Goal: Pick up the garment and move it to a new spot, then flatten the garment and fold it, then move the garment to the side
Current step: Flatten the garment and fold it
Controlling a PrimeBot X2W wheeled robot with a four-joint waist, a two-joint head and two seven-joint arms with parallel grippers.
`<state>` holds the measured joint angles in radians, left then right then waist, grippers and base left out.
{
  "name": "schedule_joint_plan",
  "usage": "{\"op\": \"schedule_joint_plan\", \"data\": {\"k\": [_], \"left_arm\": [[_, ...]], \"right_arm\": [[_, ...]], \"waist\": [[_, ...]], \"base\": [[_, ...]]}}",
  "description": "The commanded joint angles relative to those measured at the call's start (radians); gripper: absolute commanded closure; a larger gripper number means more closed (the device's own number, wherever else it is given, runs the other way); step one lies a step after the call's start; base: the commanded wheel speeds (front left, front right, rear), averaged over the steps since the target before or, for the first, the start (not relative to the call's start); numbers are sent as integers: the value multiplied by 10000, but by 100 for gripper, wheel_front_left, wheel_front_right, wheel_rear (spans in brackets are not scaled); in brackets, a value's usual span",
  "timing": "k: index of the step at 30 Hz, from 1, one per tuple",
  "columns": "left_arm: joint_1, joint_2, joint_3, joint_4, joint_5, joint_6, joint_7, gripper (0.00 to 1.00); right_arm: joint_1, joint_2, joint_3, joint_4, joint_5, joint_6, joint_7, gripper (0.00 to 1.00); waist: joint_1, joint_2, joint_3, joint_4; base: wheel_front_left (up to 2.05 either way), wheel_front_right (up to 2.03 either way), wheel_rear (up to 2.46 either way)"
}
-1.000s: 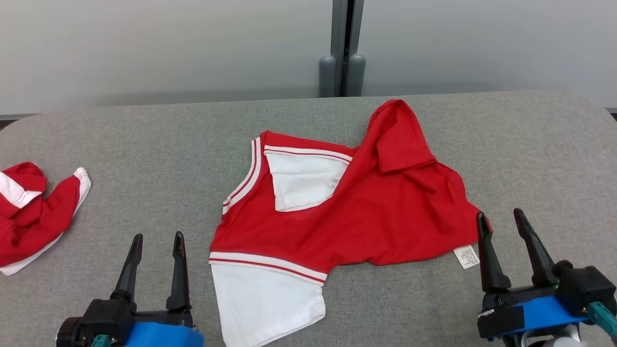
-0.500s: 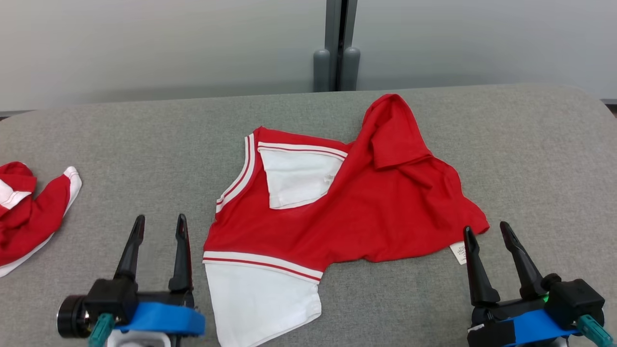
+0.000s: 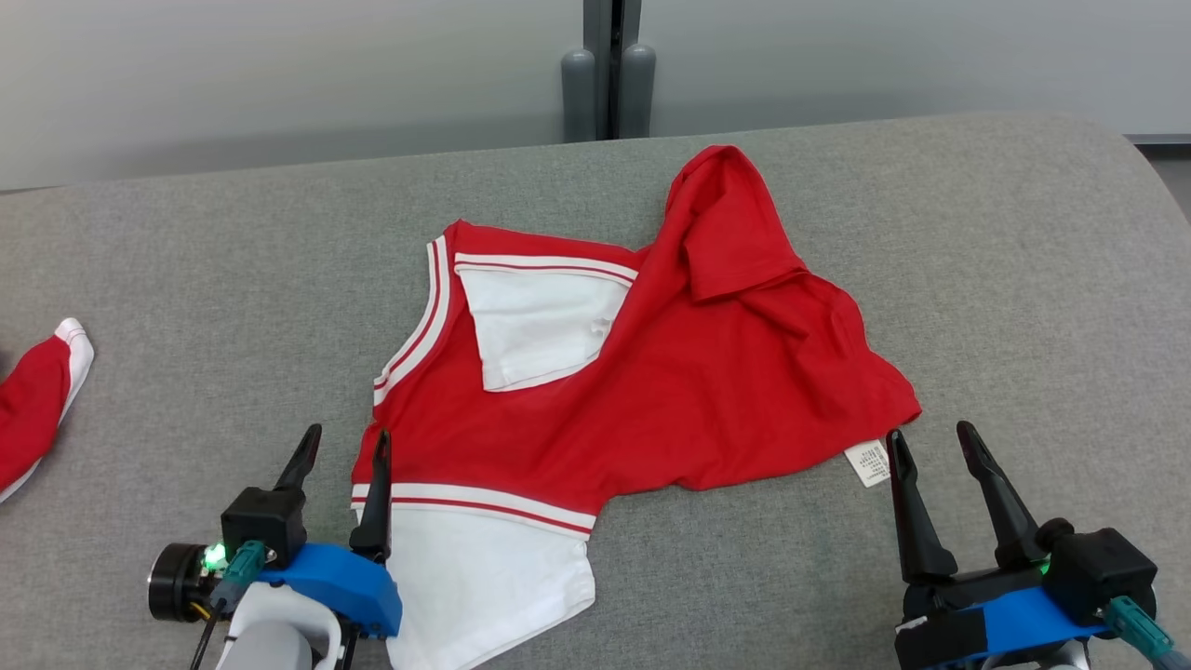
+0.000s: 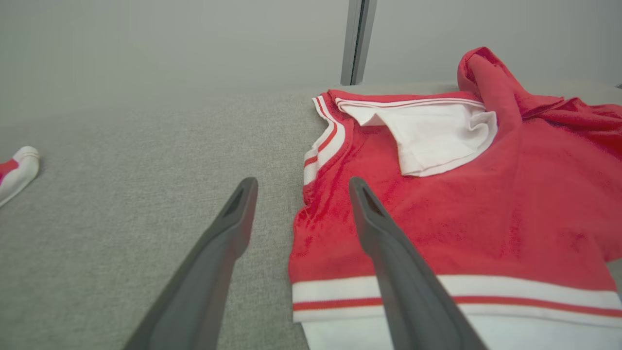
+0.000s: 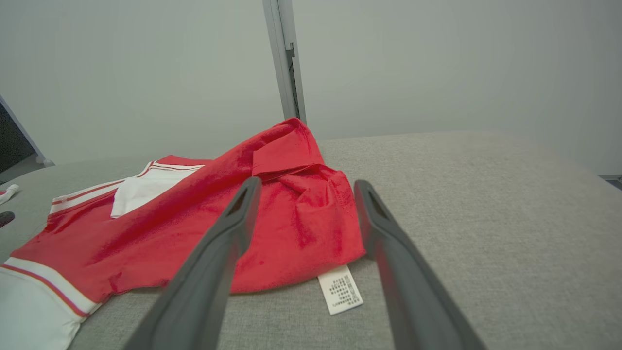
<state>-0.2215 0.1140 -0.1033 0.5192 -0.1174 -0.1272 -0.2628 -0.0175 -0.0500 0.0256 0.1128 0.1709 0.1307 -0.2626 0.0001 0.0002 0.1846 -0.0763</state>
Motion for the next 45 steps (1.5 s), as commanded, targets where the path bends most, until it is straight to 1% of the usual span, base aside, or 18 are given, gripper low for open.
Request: {"op": "schedule_joint_plan", "data": {"k": [1, 9, 11, 14, 15, 16, 17, 18, 25, 27, 31, 35, 37, 38, 39, 40, 43, 45], "left_arm": [[-251, 70, -102, 543, -130, -28, -12, 0], [-628, 154, -621, 2346, -469, -36, -10, 0], [-680, 163, -689, 2616, -579, -37, 6, 0], [-779, 29, -978, 2908, -815, -36, 9, 0], [-817, 18, -1089, 2964, -908, -36, 13, 20], [-846, 38, -1201, 2968, -967, -36, 12, 52], [-862, 59, -1261, 2878, -1019, -37, 10, 82], [-853, 78, -1266, 2774, -1074, -37, 0, 100], [-462, 126, -967, 1877, -1245, -33, -15, 100], [-125, 211, -722, 1360, -1244, 13, -16, 100], [174, 336, -472, 980, -1242, 52, -17, 100], [630, 408, -155, 492, -1238, 210, -16, 100], [791, 433, -131, 469, -1282, 183, -16, 100], [819, 443, -146, 465, -1270, 166, -18, 87], [833, 455, -160, 388, -1210, 157, -20, 26], [853, 420, -154, 274, -1173, 157, -27, 0], [999, 310, -29, -243, -1046, 153, -27, 0], [1079, 200, 163, -942, -903, 242, -29, 0]], "right_arm": [[-191, -12, 34, 42, 96, 2, -31, 0], [-302, -12, 14, 148, 136, 4, -31, 0], [-313, -12, -3, 168, 128, 2, -31, 0], [-316, -12, -10, 195, 120, 2, -31, 0], [-321, -12, -6, 196, 122, 2, -31, 0], [-322, -11, 3, 197, 125, 4, -31, 0], [-311, -11, 5, 193, 129, 2, -31, 0], [-285, -11, -6, 182, 132, 2, -29, 0], [21, -10, -61, 212, 155, 2, -29, 0], [162, -13, -169, 302, 159, 2, -31, 0], [266, -13, -267, 462, 113, 4, -29, 0], [339, -16, -402, 653, 51, 2, -29, 0], [361, -13, -416, 764, 36, 4, -29, 0], [370, -11, -406, 815, 25, 4, -31, 0], [385, -11, -388, 852, 21, 4, -31, 0], [411, -13, -392, 887, 18, 4, -29, 0], [445, -14, -388, 926, 29, 2, -29, 0], [395, -14, -413, 879, -30, 4, -29, 0]], "waist": [[-1, -2, 57, -59], [-1, -2, 198, -143], [-1, -2, 205, -136], [-1, -2, 189, -130], [-1, -2, 181, -130], [-1, -2, 168, -128], [-1, -2, 144, -120], [-1, -2, 111, -104], [-1, -2, -134, 121], [-1, -2, -263, 319], [-1, -2, -353, 511], [-1, -2, -469, 681], [-1, -2, -528, 723], [-1, -2, -560, 737], [-1, -2, -594, 750], [-1, -2, -657, 769], [-1, -2, -788, 808], [-1, -2, -874, 825]], "base": [[0, 0, 0], [0, 0, 0], [0, 0, 0], [0, 0, 0], [0, 0, 0], [0, 0, 0], [0, 0, 0], [0, 0, 0], [0, 0, 0], [0, 0, 0], [0, 0, 0], [0, 0, 0], [0, 0, 0], [0, 0, 0], [0, 0, 0], [0, 0, 0], [0, 0, 0], [0, 0, 0]]}}
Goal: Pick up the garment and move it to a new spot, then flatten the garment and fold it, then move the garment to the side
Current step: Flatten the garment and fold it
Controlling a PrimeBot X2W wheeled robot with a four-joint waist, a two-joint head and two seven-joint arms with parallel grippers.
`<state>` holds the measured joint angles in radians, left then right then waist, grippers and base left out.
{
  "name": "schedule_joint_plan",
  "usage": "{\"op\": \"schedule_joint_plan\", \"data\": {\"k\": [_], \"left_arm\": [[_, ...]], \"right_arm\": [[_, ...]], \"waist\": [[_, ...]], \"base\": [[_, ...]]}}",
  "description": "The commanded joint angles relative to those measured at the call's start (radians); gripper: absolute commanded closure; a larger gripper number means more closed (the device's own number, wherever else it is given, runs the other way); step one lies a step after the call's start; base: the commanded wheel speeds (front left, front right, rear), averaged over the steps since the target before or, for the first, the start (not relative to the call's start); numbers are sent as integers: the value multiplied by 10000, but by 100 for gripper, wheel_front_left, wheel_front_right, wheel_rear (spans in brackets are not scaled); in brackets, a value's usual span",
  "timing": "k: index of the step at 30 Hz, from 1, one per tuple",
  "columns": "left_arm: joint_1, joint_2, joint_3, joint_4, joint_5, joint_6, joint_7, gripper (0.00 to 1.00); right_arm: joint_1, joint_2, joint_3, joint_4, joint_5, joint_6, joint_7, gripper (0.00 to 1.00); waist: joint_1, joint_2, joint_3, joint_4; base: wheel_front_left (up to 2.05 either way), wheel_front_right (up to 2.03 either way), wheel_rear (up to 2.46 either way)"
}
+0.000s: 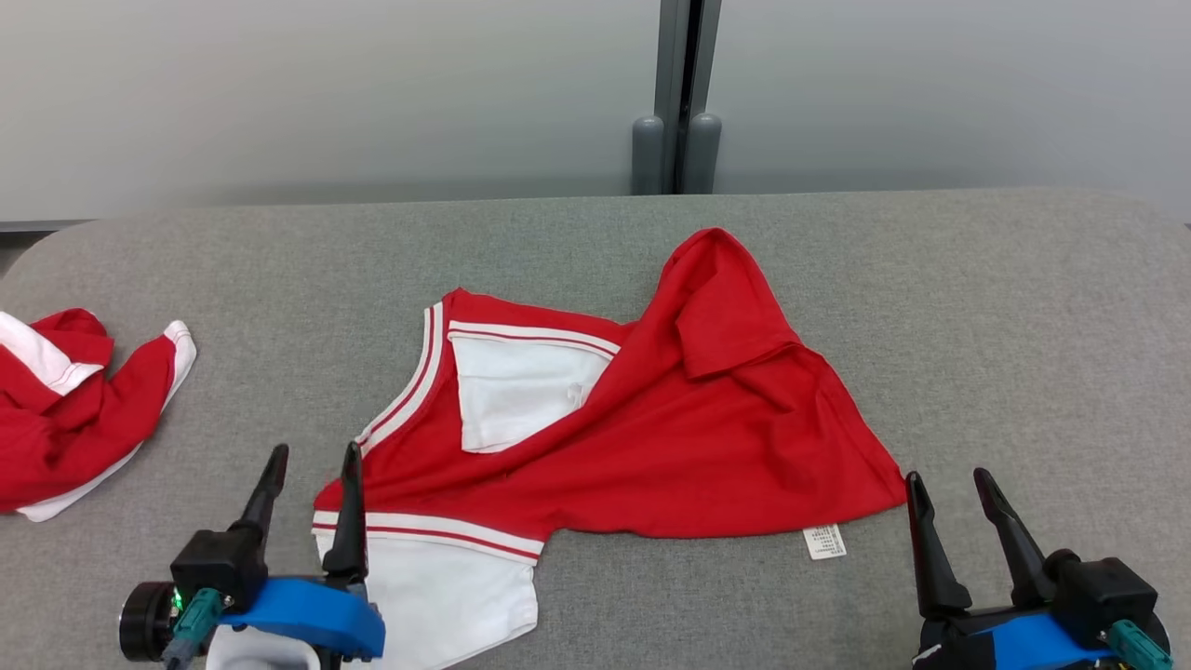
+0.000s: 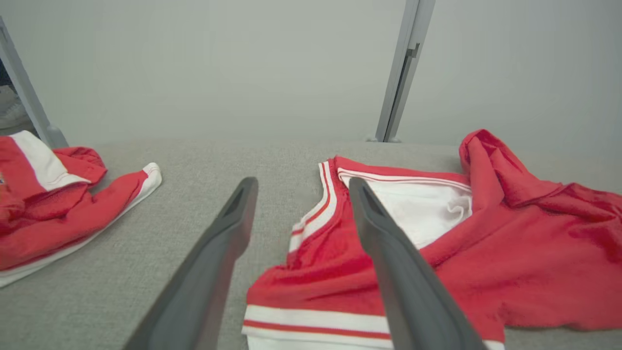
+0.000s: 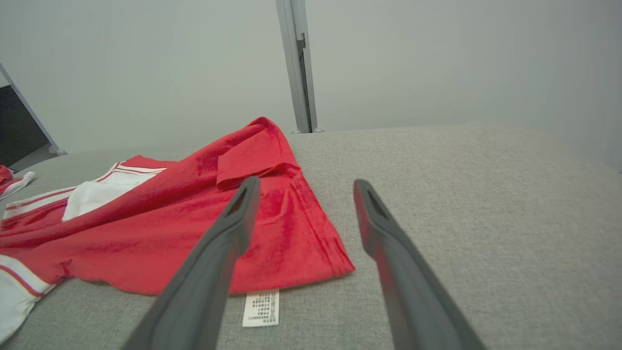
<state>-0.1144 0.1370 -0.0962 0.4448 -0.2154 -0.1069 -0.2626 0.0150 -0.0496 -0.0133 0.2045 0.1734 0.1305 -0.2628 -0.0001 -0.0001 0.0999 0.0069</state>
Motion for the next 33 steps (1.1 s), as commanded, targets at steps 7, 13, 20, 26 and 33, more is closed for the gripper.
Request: {"op": "schedule_joint_plan", "data": {"k": [7, 13, 20, 26, 33], "left_arm": [[857, -415, 714, -2199, 472, 30, -28, 0], [1568, -669, 1094, -3304, 781, 47, -28, 0], [2122, -801, 1299, -3801, 927, 62, -28, 0], [2241, -839, 1379, -3732, 1007, 12, -28, 0], [2273, -854, 1376, -3639, 1100, -38, -28, 0]], "right_arm": [[123, -16, -82, -301, -140, 6, -29, 0], [410, -18, -74, -732, -80, 6, -28, 0], [984, -16, -152, -1330, -109, 6, -28, 0], [1536, -18, -227, -1764, -252, 6, -28, 0], [1587, -18, -205, -1702, -239, 6, -28, 0]], "waist": [[1, 1, -433, 47], [1, 1, -802, 45], [1, 1, -984, 123], [1, 1, -968, 200], [1, 1, -913, 181]], "base": [[0, 0, 0], [0, 0, 0], [0, 0, 0], [0, 0, 0], [0, 0, 0]]}}
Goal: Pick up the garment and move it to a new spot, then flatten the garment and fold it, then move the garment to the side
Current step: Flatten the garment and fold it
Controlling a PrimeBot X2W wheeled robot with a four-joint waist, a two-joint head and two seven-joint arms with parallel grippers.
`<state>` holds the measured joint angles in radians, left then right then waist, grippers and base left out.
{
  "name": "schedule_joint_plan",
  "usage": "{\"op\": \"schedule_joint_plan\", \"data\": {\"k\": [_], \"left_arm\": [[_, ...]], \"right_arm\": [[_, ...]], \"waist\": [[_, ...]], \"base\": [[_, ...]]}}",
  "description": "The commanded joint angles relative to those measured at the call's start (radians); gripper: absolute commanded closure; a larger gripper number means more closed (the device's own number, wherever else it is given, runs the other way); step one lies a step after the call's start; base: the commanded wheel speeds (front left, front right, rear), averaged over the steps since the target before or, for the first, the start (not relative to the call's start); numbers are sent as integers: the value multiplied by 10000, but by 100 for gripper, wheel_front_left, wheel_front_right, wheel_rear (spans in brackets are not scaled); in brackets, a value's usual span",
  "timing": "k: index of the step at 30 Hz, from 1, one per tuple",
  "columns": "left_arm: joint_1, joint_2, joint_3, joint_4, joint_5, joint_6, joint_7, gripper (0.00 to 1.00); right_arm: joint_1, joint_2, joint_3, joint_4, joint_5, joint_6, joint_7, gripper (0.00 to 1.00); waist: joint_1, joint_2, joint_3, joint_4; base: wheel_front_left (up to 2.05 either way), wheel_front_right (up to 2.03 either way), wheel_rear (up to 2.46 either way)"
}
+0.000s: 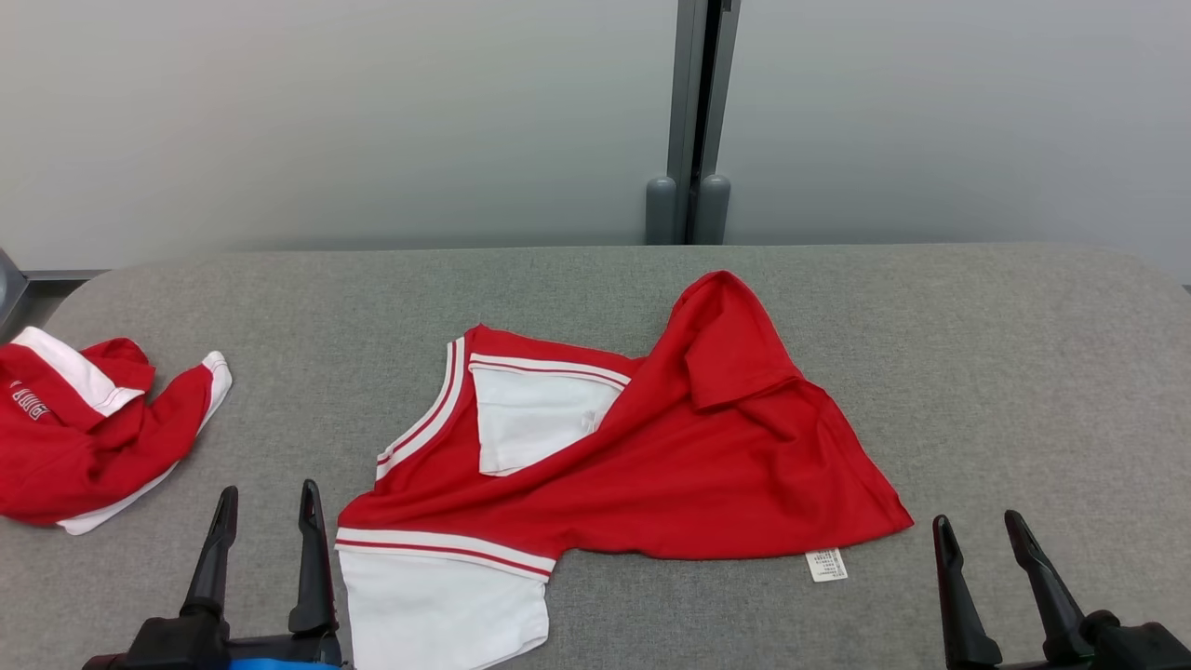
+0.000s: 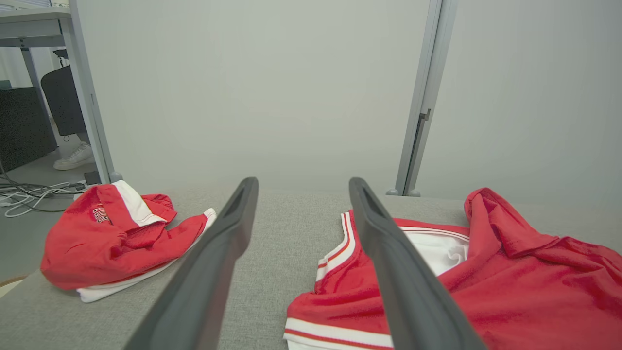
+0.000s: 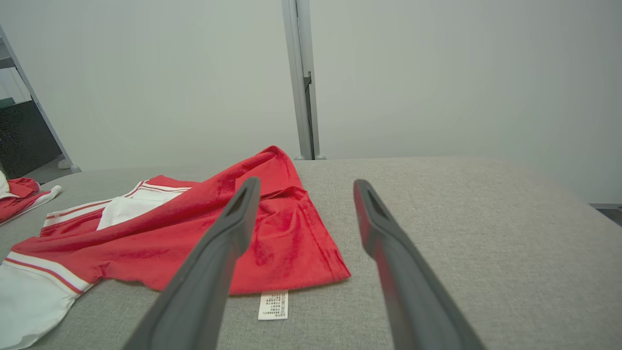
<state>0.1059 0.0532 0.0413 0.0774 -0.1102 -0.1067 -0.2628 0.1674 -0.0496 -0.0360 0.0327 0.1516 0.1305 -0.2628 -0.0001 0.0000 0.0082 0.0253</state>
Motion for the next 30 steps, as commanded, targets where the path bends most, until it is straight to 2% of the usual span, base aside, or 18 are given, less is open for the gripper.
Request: {"op": "schedule_joint_plan", "data": {"k": [1, 12, 25, 30], "left_arm": [[50, -18, 8, 40, 48, -43, -28, 0], [-64, -31, 57, 454, -73, -90, -27, 0], [184, -29, -720, 2586, -745, -119, -28, 0], [199, -27, -954, 3195, -887, -130, -28, 0]], "right_arm": [[38, -18, 37, 21, -11, 6, -25, 0], [-195, -18, -58, 408, 24, 6, 37, 0], [-1033, -19, -801, 2849, -34, 6, -17, 0], [-1270, -19, -862, 3303, -62, 6, -28, 0]], "waist": [[1, 0, 32, -4], [1, 0, 134, 32], [1, 0, 568, 175], [1, 0, 726, 244]], "base": [[0, 0, 0], [0, 0, 0], [0, 0, 0], [0, 0, 0]]}}
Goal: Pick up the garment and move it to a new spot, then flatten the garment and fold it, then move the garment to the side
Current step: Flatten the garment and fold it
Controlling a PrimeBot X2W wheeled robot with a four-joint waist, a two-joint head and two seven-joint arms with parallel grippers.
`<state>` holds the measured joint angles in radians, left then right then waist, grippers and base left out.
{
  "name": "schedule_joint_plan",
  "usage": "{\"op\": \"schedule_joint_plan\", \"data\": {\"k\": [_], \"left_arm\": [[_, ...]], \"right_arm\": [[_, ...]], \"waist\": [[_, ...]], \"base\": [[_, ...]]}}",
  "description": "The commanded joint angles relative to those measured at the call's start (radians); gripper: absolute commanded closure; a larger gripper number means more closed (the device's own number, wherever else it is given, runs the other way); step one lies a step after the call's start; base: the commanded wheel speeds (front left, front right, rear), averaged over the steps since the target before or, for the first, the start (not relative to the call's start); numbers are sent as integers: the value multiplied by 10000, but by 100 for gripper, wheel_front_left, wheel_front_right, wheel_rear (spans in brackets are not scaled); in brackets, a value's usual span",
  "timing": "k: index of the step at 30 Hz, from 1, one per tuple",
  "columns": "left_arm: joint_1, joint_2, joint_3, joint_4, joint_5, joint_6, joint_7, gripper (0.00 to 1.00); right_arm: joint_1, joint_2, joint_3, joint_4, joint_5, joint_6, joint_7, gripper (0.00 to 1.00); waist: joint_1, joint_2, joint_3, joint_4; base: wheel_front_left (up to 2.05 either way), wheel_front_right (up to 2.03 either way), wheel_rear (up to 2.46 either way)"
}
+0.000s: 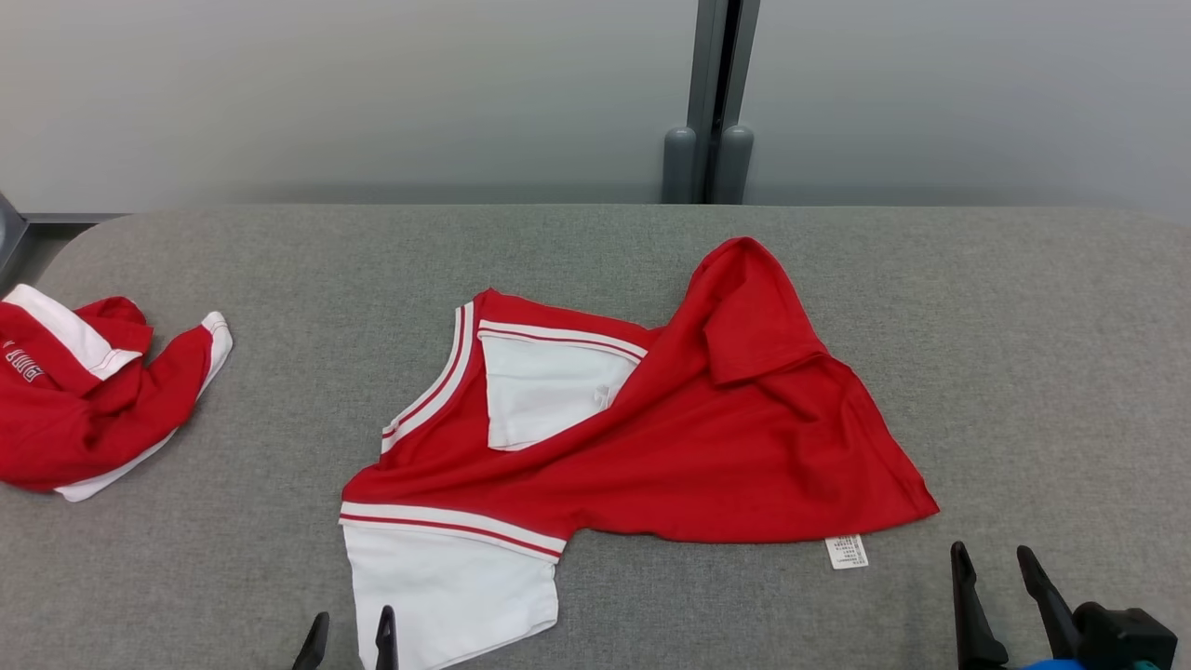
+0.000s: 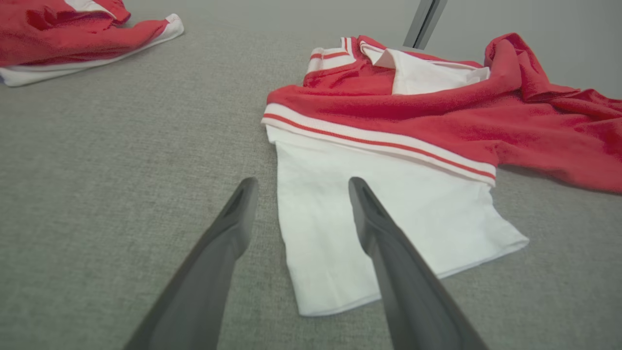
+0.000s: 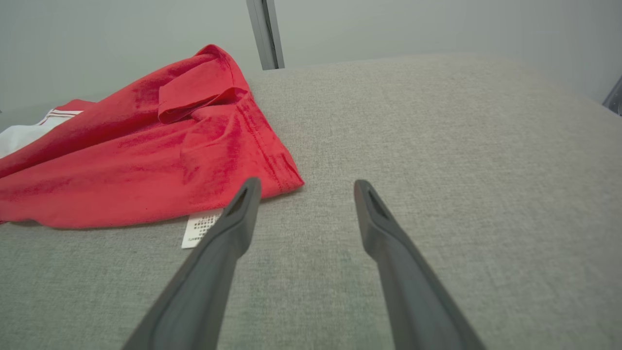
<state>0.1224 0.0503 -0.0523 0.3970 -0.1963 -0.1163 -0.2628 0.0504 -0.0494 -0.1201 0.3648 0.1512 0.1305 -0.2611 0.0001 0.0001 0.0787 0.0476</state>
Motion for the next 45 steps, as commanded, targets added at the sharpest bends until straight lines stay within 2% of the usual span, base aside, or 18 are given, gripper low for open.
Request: {"op": "schedule_joint_plan", "data": {"k": [1, 17, 27, 29, 33, 36, 38, 39, 45], "left_arm": [[28, -3, -121, 276, -133, -46, -28, 0], [-424, 0, -706, 1698, -863, -17, -25, 0], [-856, -1, -1216, 1713, -1348, -116, -16, 0], [-959, 1, -1202, 1898, -1293, 2, -16, 2], [-1148, 2, -1130, 2314, -1314, 110, -4, 0], [-1279, -2, -1247, 2825, -1270, 115, 33, 11], [-1414, -6, -1288, 2990, -1312, 82, 42, 53], [-1463, -7, -1294, 3015, -1310, 70, 42, 98], [-1479, -10, -973, 2311, -1392, 24, -7, 100]], "right_arm": [[-167, -21, -9, 70, -47, 6, -49, 0], [-298, -21, 196, 156, 56, 4, -53, 0], [-266, -21, 218, 187, 115, 4, -54, 0], [-308, -21, 257, 209, 133, 4, -54, 0], [-402, -21, 283, 220, 157, 4, -54, 0], [-447, -21, 270, 217, 154, 4, -55, 0], [-486, -21, 265, 202, 152, 4, -55, 0], [-497, -21, 254, 195, 152, 4, -55, 0], [-665, -21, 294, 284, 194, 4, -55, 0]], "waist": [[-1, -1, 51, 37], [-1, -1, 27, -96], [-1, -1, 83, -133], [-1, -1, 101, -143], [-1, -1, 171, -165], [-1, -1, 231, -166], [-1, -1, 274, -160], [-1, -1, 294, -152], [-1, -1, 398, -47]], "base": [[0, 0, 0], [0, 0, 0], [0, 0, 0], [0, 0, 0], [0, 0, 0], [0, 0, 0], [0, 0, 0], [0, 0, 0], [0, 0, 0]]}}
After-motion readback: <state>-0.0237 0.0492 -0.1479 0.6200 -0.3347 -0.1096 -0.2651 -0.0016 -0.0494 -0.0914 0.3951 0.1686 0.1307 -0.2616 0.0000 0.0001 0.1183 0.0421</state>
